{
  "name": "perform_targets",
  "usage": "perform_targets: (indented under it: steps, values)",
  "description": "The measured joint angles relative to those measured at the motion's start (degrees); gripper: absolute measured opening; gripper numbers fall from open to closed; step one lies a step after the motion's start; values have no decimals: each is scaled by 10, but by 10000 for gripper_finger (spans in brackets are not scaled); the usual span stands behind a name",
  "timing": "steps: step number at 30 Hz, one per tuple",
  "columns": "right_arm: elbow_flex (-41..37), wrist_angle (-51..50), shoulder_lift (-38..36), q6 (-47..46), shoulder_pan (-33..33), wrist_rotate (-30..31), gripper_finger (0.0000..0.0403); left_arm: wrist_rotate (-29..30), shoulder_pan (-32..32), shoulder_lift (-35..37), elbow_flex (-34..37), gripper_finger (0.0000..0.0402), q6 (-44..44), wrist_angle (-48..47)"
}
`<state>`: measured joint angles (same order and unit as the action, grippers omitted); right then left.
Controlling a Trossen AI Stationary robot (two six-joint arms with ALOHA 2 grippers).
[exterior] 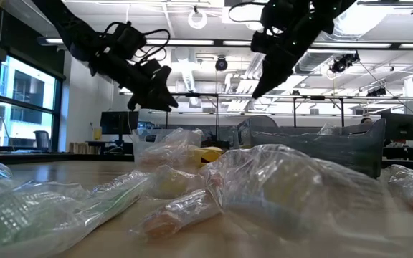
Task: Pick & Place Toothbrushes
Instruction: Put the orange toothbrush into the transparent bin
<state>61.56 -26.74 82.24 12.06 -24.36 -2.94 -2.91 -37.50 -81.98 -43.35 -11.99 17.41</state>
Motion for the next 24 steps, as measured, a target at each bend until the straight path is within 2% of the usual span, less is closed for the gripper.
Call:
perform_targets:
  steps: [7,13,17,20,24]
  values:
    - [0,-38,0,-102,21,0,109,-79,0,47,0,132,-22,-28]
    - [0,-39,0,-145,91,-2,109,-148,11,91,0,102,-15,-95]
    - [0,-39,0,-200,149,-2,109,-147,51,106,0,70,-2,-146]
    - [0,-40,0,-253,196,1,109,-126,95,107,0,42,5,-163]
    - [0,-40,0,-340,264,34,109,-99,150,107,0,7,27,-169]
